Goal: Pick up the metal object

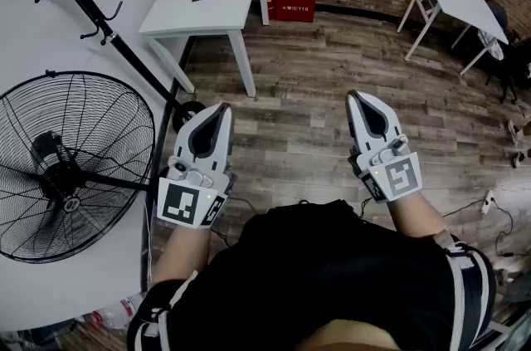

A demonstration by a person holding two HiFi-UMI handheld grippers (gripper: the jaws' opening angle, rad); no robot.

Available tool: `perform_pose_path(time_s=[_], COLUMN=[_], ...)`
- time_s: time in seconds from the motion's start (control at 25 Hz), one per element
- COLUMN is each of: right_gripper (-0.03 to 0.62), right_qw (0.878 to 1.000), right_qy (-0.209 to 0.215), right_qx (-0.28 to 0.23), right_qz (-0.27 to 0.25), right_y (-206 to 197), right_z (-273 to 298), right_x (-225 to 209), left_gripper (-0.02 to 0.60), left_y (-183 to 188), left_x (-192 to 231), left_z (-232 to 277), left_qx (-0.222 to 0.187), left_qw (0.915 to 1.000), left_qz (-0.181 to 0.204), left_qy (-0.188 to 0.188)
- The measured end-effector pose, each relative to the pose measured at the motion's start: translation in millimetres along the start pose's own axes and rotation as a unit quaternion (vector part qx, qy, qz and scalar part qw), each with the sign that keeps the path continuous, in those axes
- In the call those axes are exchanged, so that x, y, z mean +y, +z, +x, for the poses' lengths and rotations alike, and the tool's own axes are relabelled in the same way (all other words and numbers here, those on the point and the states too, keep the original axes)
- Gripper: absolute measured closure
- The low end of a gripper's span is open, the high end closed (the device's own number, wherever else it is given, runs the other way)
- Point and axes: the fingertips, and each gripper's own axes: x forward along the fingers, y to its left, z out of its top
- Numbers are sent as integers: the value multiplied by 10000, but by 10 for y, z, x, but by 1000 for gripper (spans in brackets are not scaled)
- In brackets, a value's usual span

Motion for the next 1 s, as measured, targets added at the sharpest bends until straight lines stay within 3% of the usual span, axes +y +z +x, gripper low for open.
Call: perform_pose_path(time_s=[0.6, 1.0], right_gripper=[599, 599], right_qw=[9999, 9998], right_qy=[145, 133], right_qx=[4, 12], right_qz=[-2, 147], right_y=[-50, -124], right_z=[7, -12], right_x=[-32, -343], left_gripper=[573, 574], left_y=[-24, -149], left_x=[-47, -102], left_z=[80, 415], left_qx=[67, 149], left_qw=[10000, 9998], left_qz=[7, -93], left_qy=[-21, -26])
